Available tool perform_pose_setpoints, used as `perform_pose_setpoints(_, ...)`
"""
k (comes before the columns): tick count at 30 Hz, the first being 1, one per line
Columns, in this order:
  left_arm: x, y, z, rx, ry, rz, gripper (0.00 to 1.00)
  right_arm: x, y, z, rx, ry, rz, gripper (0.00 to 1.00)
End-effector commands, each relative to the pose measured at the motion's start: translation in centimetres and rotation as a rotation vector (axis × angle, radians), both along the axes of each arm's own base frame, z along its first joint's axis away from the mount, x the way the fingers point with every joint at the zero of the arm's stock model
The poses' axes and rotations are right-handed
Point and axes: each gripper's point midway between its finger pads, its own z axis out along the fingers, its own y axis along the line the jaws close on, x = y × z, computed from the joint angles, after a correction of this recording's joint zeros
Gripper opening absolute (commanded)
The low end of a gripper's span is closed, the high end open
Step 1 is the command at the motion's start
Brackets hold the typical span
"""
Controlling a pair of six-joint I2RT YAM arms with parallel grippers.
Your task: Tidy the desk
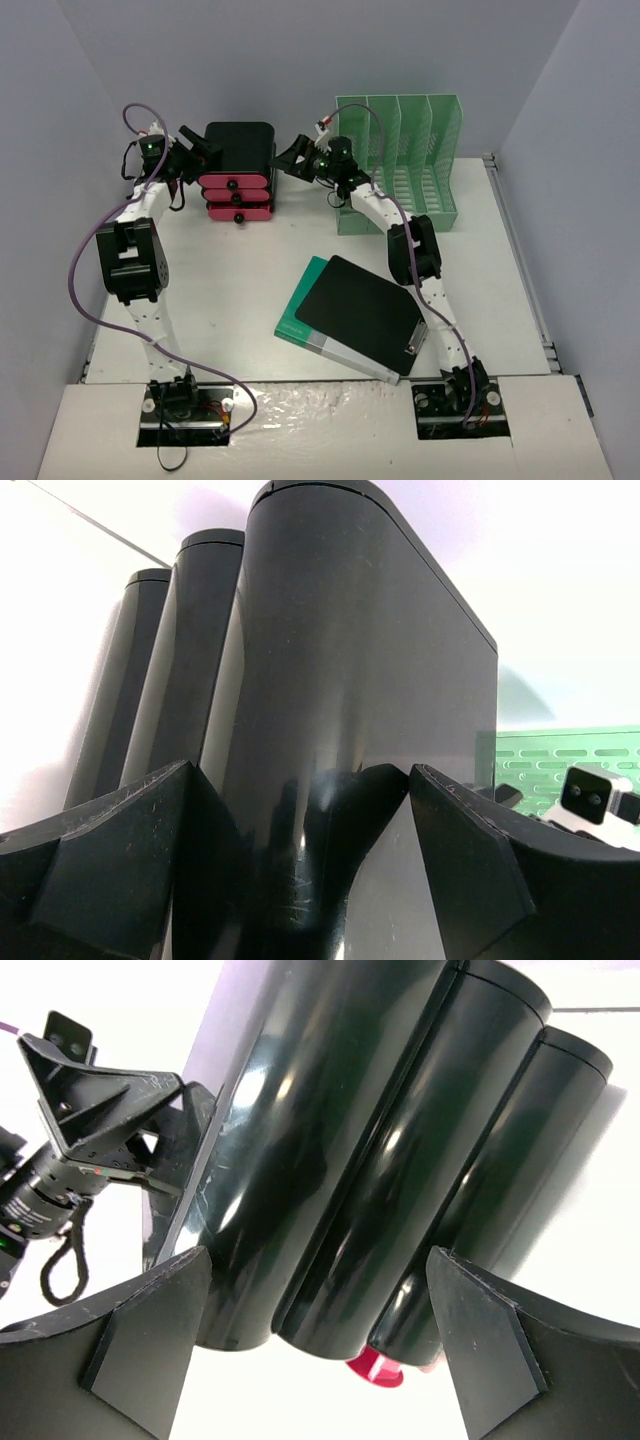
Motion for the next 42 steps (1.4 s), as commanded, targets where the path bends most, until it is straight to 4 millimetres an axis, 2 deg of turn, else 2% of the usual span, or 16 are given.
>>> perform_pose_setpoints(1, -2.8, -6.2, 1.7, -0.052, 0.039, -0.174, 0.83, -2.8, 0.8, 6.7, -0.064, -0.13, 0.008, 0.8)
perform_pose_setpoints(2, -2.8, -6.2, 1.7, -0.051, 0.04, -0.172, 0.83, -3.1, 0.5, 7.0, -0.076, -0.131, 0.0, 0.79)
perform_pose_setpoints(3, -2.7, -6.1, 1.7, -0.05, 0.043, -0.17, 0.83, -3.4, 0.2, 8.1, -0.081, -0.141, -0.012, 0.78)
perform_pose_setpoints(5, -2.7, -6.0, 1.6, -0.049, 0.044, -0.166, 0.83, -4.3, -0.2, 6.5, -0.12, -0.117, -0.016, 0.75)
perform_pose_setpoints(6, -2.7, -6.1, 1.7, -0.048, 0.044, -0.166, 0.83, -4.8, -0.3, 7.4, -0.119, -0.128, -0.021, 0.73)
perform_pose_setpoints(7, -2.7, -6.0, 1.6, -0.046, 0.048, -0.163, 0.83, -5.7, -0.2, 6.7, -0.135, -0.113, -0.015, 0.72)
perform_pose_setpoints(9, -2.8, -5.9, 1.4, -0.043, 0.055, -0.158, 0.83, -6.7, 0.0, 6.7, -0.145, -0.111, -0.009, 0.65)
perform_pose_setpoints(11, -2.8, -5.9, 1.4, -0.042, 0.056, -0.154, 0.83, -8.6, 0.8, 5.2, -0.169, -0.084, 0.016, 0.53)
perform_pose_setpoints(14, -2.7, -5.8, 1.5, -0.043, 0.055, -0.151, 0.83, -10.5, 1.9, 2.8, -0.204, -0.051, 0.038, 0.45)
perform_pose_setpoints(15, -2.7, -5.8, 1.5, -0.042, 0.057, -0.148, 0.83, -10.9, 2.2, 2.2, -0.211, -0.041, 0.042, 0.38)
perform_pose_setpoints(21, -2.8, -5.6, 1.8, -0.034, 0.06, -0.143, 0.83, -12.6, 3.1, -0.9, -0.248, 0.011, 0.036, 0.17)
perform_pose_setpoints(27, -2.6, -5.4, 2.2, -0.033, 0.05, -0.141, 0.83, -12.6, 2.9, -2.5, -0.27, 0.013, -0.005, 0.03)
perform_pose_setpoints(35, -2.5, -5.2, 3.0, -0.031, 0.031, -0.133, 0.83, -12.5, 3.6, -5.0, -0.249, -0.011, -0.086, 0.0)
perform_pose_setpoints(36, -2.6, -5.2, 3.1, -0.032, 0.028, -0.134, 0.83, -12.3, 3.9, -4.7, -0.228, -0.028, -0.092, 0.0)
perform_pose_setpoints(37, -2.6, -5.1, 3.2, -0.035, 0.023, -0.132, 0.83, -12.5, 4.2, -5.3, -0.221, -0.02, -0.096, 0.0)
perform_pose_setpoints(42, -2.5, -5.1, 4.0, -0.044, 0.001, -0.13, 0.83, -12.5, 5.2, -5.7, -0.167, -0.054, -0.154, 0.0)
